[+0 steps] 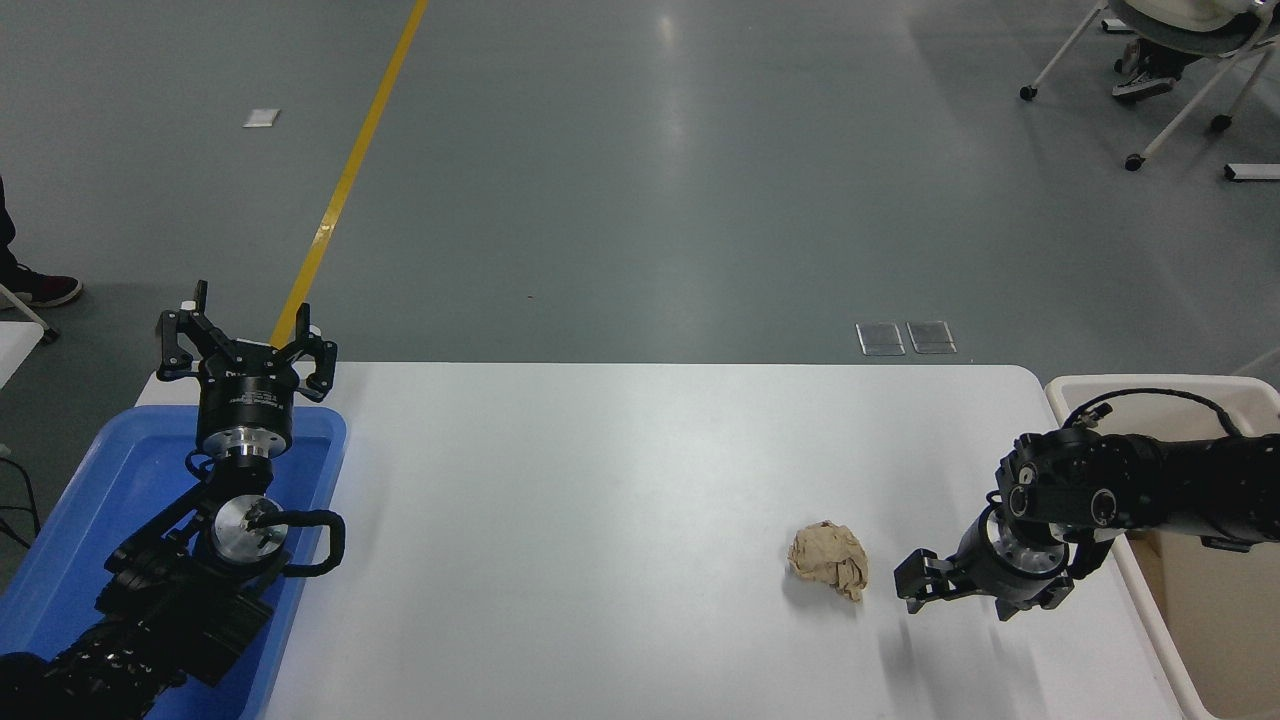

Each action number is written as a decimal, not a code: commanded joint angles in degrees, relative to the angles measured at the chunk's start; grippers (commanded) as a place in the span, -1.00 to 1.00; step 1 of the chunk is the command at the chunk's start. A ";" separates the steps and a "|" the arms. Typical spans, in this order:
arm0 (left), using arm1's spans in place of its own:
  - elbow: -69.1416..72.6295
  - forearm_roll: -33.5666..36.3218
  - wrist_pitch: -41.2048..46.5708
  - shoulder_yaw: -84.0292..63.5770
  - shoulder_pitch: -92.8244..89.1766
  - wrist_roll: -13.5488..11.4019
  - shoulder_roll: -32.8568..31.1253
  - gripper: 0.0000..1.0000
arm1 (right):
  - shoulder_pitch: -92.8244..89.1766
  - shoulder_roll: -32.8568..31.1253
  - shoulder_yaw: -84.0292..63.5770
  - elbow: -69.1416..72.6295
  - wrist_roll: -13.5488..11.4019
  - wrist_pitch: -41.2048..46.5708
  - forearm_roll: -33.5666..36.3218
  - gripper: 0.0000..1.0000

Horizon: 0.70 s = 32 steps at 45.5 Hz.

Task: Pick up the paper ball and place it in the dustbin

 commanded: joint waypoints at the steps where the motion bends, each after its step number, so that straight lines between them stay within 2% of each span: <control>1: 0.00 0.08 0.01 0.12 0.00 -0.10 0.09 0.98 | 0.07 0.16 0.04 0.18 0.00 -0.04 0.02 1.00; 20: 0.00 -0.10 0.01 0.12 0.00 -0.01 0.17 0.98 | 2.44 -0.45 0.75 4.12 -0.18 0.22 0.29 1.00; 32: 0.00 -0.10 -0.08 0.12 0.00 -0.01 0.17 0.98 | 24.04 -10.38 -5.05 20.11 -0.26 1.10 0.64 1.00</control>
